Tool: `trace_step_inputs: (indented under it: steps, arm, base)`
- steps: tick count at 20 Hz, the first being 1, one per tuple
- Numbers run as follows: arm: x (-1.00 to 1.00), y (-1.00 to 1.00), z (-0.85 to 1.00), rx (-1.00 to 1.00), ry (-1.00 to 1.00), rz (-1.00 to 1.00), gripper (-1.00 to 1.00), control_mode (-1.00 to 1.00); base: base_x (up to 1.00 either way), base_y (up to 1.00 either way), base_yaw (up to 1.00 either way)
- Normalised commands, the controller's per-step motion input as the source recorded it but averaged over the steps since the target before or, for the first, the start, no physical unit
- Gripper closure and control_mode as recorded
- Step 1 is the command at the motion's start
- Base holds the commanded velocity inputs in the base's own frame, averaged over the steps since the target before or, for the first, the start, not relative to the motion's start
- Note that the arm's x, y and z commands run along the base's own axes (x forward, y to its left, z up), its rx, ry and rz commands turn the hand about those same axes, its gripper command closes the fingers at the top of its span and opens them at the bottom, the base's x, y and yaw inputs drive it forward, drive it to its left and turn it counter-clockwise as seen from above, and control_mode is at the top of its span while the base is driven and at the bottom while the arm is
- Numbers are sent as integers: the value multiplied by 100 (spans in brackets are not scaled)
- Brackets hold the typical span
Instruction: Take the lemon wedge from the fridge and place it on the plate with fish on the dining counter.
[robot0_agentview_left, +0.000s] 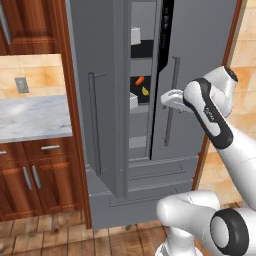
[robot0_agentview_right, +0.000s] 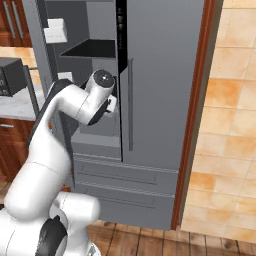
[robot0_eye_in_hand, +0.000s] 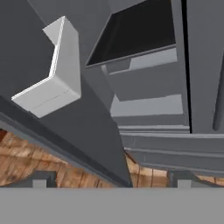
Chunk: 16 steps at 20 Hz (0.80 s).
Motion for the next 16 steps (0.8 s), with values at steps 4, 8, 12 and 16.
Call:
trace_step_inputs:
  steps: [4,8,12,16]
  arm:
    - [40,0,-1,19,0,38,-100,-100]
    - [46,15,-12,4,-11,16,-100,-100]
    - [64,37,-9,6,-12,0,-100,-100]
    - [56,35,-8,14,-9,1,-100,-100]
  base:
    - [0,0,0]
    - [0,0,0]
    - [0,0,0]
    - [0,0,0]
